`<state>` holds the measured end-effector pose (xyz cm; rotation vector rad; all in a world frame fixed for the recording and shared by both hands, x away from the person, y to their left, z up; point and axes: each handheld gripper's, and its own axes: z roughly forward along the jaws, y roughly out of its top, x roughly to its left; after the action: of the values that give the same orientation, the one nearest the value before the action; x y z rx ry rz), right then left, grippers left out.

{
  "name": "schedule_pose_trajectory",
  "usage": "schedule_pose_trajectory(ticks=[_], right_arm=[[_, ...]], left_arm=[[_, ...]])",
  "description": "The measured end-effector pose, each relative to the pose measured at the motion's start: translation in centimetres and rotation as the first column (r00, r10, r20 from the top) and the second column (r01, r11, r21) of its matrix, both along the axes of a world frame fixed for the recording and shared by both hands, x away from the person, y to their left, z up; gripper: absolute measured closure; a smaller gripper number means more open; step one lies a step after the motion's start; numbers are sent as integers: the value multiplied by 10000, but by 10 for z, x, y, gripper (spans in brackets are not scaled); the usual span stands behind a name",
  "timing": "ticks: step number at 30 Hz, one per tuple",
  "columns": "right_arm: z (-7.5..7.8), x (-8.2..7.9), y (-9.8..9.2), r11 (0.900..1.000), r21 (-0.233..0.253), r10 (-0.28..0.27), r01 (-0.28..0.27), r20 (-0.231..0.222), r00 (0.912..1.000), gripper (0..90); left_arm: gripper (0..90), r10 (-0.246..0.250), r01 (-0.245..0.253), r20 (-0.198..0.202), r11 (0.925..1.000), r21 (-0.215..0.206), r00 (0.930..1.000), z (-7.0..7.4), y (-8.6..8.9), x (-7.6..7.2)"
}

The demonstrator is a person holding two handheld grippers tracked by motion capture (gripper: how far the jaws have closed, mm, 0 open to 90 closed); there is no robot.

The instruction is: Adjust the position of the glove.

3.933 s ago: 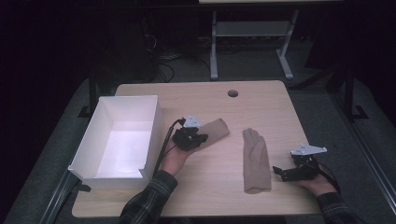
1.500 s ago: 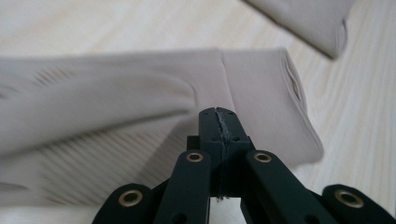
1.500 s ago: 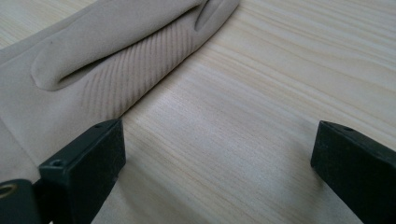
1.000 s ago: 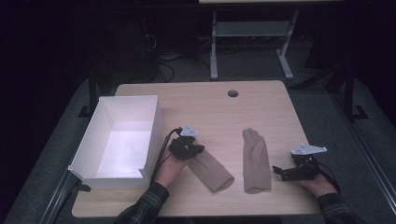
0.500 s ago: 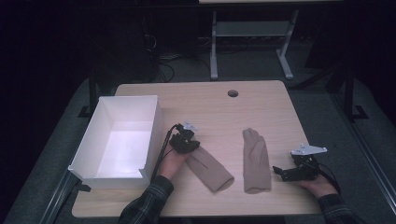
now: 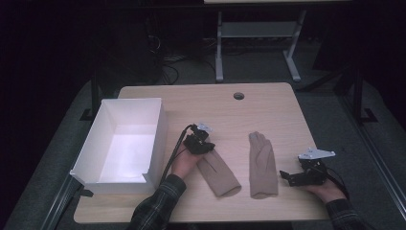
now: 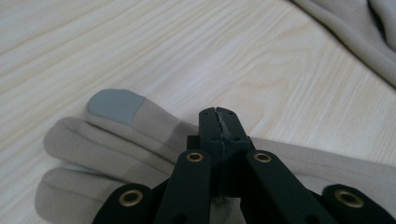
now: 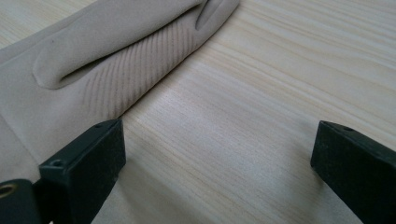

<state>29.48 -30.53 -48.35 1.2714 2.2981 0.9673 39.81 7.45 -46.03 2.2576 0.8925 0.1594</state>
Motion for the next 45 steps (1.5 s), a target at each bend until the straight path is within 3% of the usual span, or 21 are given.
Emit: schedule_pose_trajectory(ticks=[17,22,23,28,34,41,45], right_arm=[[0,0,0,10000,11,39,-39,-1,10000,25],[0,0,0,10000,9,55,-55,7,10000,25],[0,0,0,10000,7,56,-56,7,10000,26],[0,0,0,10000,5,59,-59,12,10000,25],[0,0,0,10000,0,59,-59,14,10000,25],[0,0,0,10000,3,59,-59,8,10000,25],[0,0,0,10000,2,56,-56,8,10000,25]], left_arm=[[896,-1220,1219,57,9925,76,9925,0,-59,11],[891,-1388,1388,103,9903,28,9903,2,-68,10],[851,-1354,1355,141,9907,-73,9907,6,-64,9],[817,-1139,1150,297,9927,-371,9930,16,-49,3],[724,-731,750,312,9950,-660,9968,27,-17,-11],[643,-398,409,168,9962,-764,9991,25,9,-29],[580,-247,236,-87,9937,-1094,9997,16,18,-37]])
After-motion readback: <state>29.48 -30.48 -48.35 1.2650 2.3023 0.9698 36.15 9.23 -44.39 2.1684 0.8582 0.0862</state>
